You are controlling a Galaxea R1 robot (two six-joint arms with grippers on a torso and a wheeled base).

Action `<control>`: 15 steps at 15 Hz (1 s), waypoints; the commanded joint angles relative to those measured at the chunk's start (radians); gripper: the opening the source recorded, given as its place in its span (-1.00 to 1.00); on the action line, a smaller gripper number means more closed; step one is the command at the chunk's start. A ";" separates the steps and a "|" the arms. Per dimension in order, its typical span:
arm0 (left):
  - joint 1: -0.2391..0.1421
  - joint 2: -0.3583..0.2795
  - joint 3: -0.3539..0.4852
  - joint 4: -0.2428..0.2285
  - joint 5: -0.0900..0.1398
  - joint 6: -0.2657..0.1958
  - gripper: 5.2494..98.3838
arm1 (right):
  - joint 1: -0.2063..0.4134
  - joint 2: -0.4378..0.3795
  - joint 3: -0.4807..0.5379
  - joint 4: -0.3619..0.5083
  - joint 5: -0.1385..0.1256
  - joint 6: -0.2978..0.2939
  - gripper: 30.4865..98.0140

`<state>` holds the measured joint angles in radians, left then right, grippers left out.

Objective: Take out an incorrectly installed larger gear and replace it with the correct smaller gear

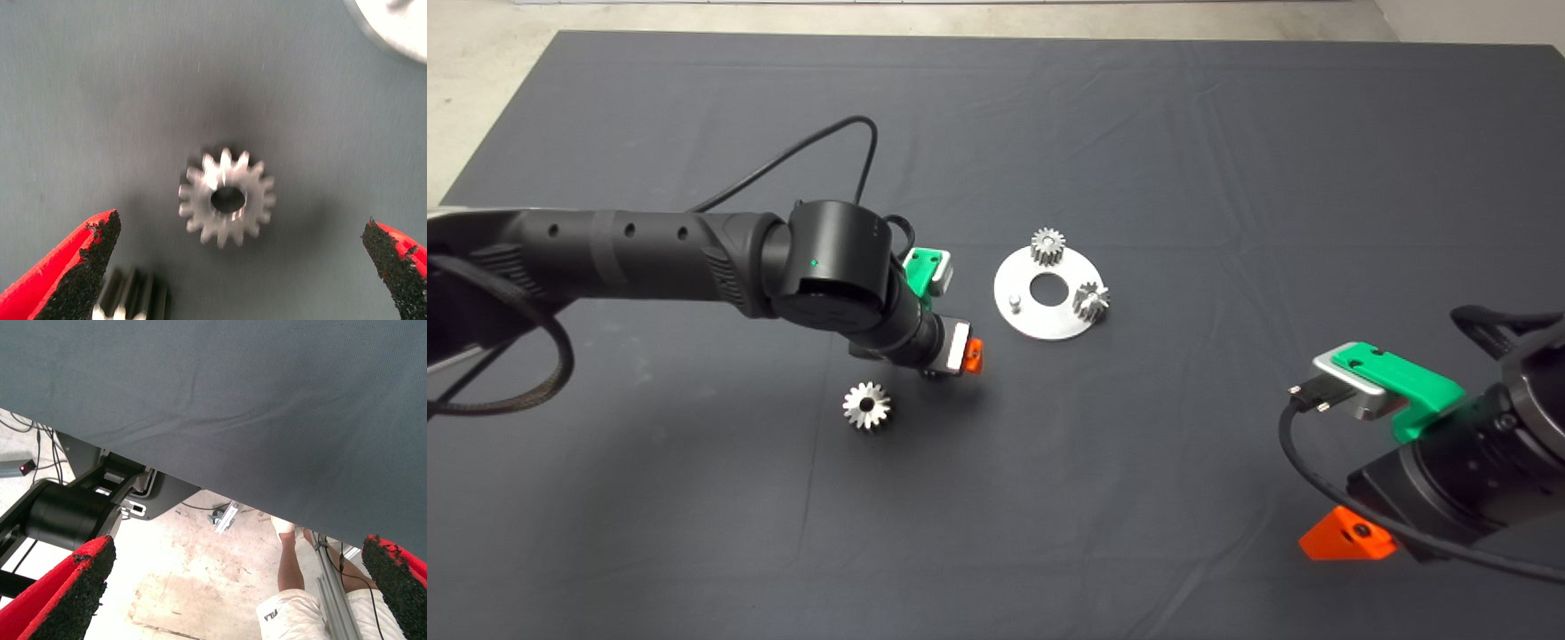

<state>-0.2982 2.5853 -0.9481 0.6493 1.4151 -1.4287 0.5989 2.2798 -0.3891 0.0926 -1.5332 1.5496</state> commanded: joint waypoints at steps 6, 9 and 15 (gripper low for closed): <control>0.031 0.003 0.019 0.067 0.013 -0.002 0.89 | 0.022 -0.004 0.004 -0.001 -0.125 0.001 0.99; 0.031 0.014 0.008 0.084 0.013 -0.007 0.89 | 0.022 -0.002 0.004 0.001 -0.125 0.001 0.99; 0.047 0.014 -0.009 0.101 0.013 -0.013 0.89 | 0.022 -0.001 0.004 -0.001 -0.125 0.001 0.99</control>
<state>-0.2415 2.6013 -0.9540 0.7345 1.4211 -1.4351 0.5989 2.2794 -0.3891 0.0928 -1.5336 1.5496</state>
